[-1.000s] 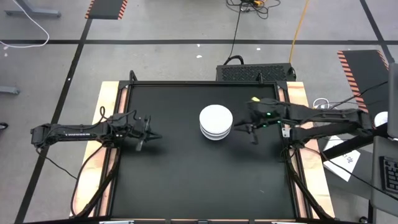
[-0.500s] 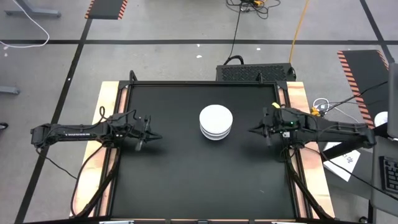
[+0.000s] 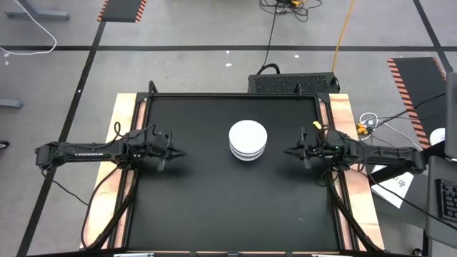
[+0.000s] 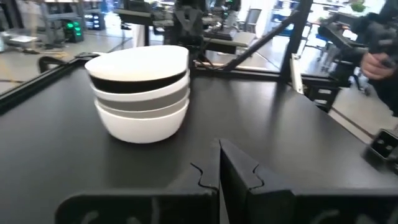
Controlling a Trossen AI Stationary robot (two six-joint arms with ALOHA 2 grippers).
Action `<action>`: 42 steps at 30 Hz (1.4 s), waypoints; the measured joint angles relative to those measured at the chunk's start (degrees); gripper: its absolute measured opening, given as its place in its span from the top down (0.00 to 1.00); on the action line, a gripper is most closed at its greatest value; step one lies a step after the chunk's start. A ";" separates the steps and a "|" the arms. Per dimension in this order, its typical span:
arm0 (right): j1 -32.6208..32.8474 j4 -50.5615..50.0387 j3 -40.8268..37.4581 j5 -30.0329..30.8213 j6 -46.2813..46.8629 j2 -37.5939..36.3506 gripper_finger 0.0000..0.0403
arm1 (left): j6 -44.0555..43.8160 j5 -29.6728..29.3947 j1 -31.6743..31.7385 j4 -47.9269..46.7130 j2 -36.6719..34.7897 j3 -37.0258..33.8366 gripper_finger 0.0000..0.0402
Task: Nest bowls inside each other
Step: Return to Home Position
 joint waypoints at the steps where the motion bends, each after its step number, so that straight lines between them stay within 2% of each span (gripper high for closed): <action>1: 0.00 0.45 -0.90 0.02 -0.02 0.11 1.00 | -0.38 -0.80 0.00 0.01 0.00 0.00 0.99; 8: -0.58 8.81 -6.17 0.07 -1.11 0.98 1.00 | 0.65 -4.06 0.93 1.69 0.01 0.00 1.00; 12: -2.27 8.58 -6.95 0.01 -1.09 1.81 1.00 | 2.87 -4.09 3.20 2.69 0.01 0.00 1.00; 17: -4.86 9.60 -7.04 -2.86 -1.64 3.28 1.00 | 4.51 -0.28 8.04 2.38 0.02 0.00 1.00; 20: -6.07 9.57 -7.08 -3.21 -2.21 4.49 1.00 | 6.61 2.96 10.81 -1.02 0.02 0.00 1.00; 23: -6.61 9.62 -7.09 -3.82 -3.58 5.78 1.00 | 7.98 3.29 12.41 -4.86 0.02 0.00 1.00; 33: -8.17 10.76 -7.69 -4.40 -4.13 9.55 1.00 | 6.17 -0.37 16.45 -11.71 0.02 0.00 1.00; 37: -8.15 16.43 -7.69 -4.71 -4.58 9.91 1.00 | 7.92 6.58 16.72 -5.88 0.02 -0.02 0.99; 40: -8.17 21.55 -7.72 -8.12 -3.40 9.85 1.00 | 7.44 13.17 16.43 1.39 0.02 -0.02 0.99; 42: -8.13 24.40 -7.45 -10.39 -1.46 9.82 1.00 | 5.67 14.82 16.01 5.61 -0.15 -0.02 1.00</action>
